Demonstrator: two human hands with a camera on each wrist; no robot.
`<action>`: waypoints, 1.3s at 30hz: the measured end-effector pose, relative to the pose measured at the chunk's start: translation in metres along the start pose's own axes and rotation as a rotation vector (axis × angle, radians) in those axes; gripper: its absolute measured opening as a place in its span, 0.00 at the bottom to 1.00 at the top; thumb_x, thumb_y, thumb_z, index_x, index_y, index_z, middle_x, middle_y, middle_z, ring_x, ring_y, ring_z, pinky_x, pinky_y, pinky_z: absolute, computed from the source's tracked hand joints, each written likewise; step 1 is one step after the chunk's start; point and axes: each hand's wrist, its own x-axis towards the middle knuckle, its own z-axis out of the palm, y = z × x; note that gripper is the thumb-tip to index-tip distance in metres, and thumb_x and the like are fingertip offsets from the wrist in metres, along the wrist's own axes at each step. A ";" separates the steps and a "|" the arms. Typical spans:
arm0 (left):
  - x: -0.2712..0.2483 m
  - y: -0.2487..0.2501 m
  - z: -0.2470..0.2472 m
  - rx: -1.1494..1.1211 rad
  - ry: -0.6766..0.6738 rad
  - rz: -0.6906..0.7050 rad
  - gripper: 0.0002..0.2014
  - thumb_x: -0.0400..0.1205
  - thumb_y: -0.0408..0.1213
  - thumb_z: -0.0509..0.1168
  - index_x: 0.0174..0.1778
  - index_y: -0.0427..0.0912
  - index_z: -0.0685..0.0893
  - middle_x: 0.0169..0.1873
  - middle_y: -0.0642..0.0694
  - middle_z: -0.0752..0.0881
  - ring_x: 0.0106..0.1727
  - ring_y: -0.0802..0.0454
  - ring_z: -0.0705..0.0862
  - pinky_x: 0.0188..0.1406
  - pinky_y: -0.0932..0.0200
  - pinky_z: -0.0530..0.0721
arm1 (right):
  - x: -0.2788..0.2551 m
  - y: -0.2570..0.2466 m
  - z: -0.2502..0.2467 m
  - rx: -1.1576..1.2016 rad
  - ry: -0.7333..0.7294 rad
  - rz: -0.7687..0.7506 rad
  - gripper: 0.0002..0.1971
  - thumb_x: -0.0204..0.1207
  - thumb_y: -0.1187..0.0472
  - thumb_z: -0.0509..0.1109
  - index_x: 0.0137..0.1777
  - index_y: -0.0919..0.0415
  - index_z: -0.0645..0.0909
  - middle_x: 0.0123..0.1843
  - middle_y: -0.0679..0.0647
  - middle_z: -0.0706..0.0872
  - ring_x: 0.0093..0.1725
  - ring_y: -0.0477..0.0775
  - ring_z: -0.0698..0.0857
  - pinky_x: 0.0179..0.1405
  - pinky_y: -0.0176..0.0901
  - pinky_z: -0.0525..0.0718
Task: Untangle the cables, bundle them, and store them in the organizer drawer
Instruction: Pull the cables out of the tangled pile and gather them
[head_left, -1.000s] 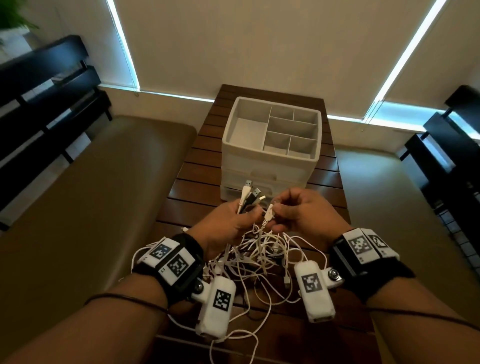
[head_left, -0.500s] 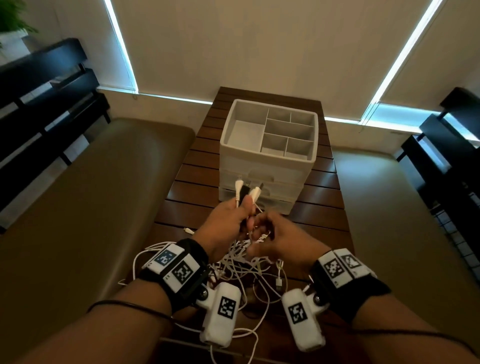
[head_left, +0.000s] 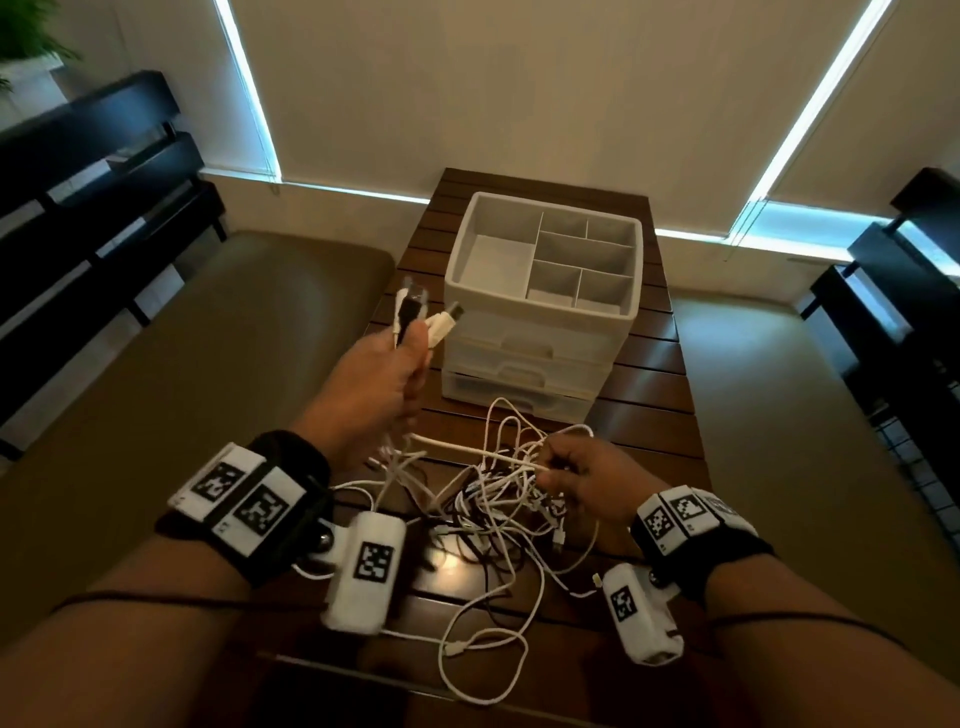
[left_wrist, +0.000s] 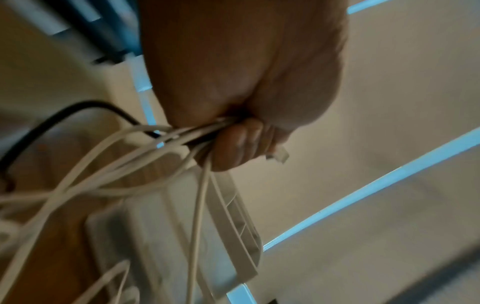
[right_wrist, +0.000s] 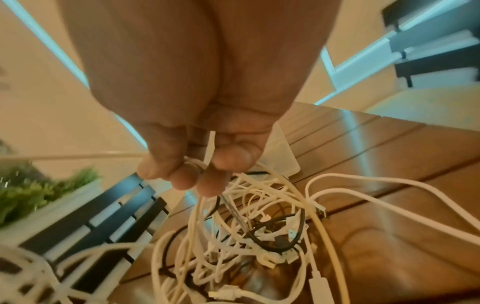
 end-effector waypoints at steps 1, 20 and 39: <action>-0.003 0.008 -0.001 0.300 -0.011 0.092 0.17 0.88 0.50 0.53 0.38 0.45 0.74 0.22 0.54 0.71 0.23 0.55 0.67 0.19 0.65 0.69 | 0.003 -0.002 -0.001 -0.087 0.007 -0.007 0.04 0.79 0.58 0.69 0.43 0.54 0.80 0.38 0.48 0.86 0.36 0.48 0.84 0.41 0.48 0.86; 0.016 -0.015 0.028 0.787 -0.105 0.165 0.13 0.75 0.28 0.72 0.33 0.50 0.79 0.30 0.53 0.83 0.31 0.58 0.82 0.28 0.71 0.73 | 0.010 -0.051 -0.016 -0.030 0.152 -0.140 0.06 0.74 0.58 0.75 0.47 0.57 0.82 0.42 0.53 0.88 0.40 0.51 0.86 0.44 0.50 0.87; 0.000 0.006 0.049 1.220 0.046 0.439 0.09 0.79 0.42 0.68 0.53 0.46 0.83 0.46 0.48 0.87 0.47 0.47 0.85 0.42 0.57 0.77 | 0.009 -0.078 -0.023 -0.025 0.034 -0.273 0.12 0.80 0.66 0.67 0.47 0.45 0.80 0.42 0.40 0.84 0.41 0.37 0.82 0.47 0.27 0.80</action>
